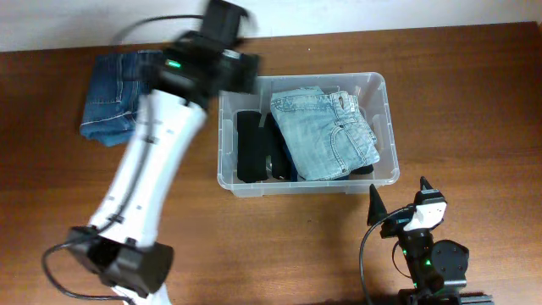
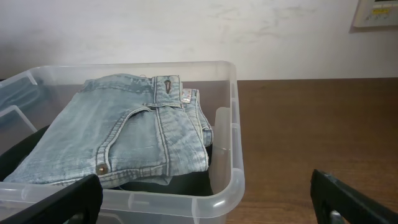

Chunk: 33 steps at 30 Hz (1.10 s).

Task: Pack container
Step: 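Move the left gripper to the dark blue jeans at top left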

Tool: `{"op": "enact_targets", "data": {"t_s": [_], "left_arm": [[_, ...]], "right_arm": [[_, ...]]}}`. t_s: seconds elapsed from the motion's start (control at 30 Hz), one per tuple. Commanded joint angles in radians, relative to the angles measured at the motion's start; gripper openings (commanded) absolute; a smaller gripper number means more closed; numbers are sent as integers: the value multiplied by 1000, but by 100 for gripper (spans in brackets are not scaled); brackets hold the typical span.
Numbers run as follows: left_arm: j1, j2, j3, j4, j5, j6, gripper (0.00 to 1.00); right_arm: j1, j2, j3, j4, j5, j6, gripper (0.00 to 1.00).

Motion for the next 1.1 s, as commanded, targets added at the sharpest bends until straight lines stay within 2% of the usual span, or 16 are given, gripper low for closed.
{"op": "enact_targets", "data": {"t_s": [0.0,0.3,0.33,0.37,0.4,0.43,0.53,0.73,1.07], "left_arm": [[156,-24,18,-17,-48,12,99],[433,25,17,16,20,13,99],[454,40,17,28,33,13,92],[472,56,17,46,43,13,68],[490,80,17,71,55,12,52],[501,98,17,92,64,12,46],[534,180,17,174,72,12,45],[563,322,17,255,72,13,27],[578,458,17,217,72,13,23]], "right_arm": [[-8,-8,-7,1,-13,-8,98],[-8,-8,-7,1,-13,-8,98],[-8,-8,-7,1,-13,-8,98],[-8,-8,-7,1,-13,-8,98],[-8,-8,-7,1,-13,-8,98],[-8,-8,-7,1,-13,-8,98],[-8,-8,-7,1,-13,-8,98],[-8,-8,-7,1,-13,-7,99],[-8,-8,-7,1,-13,-7,98]]}}
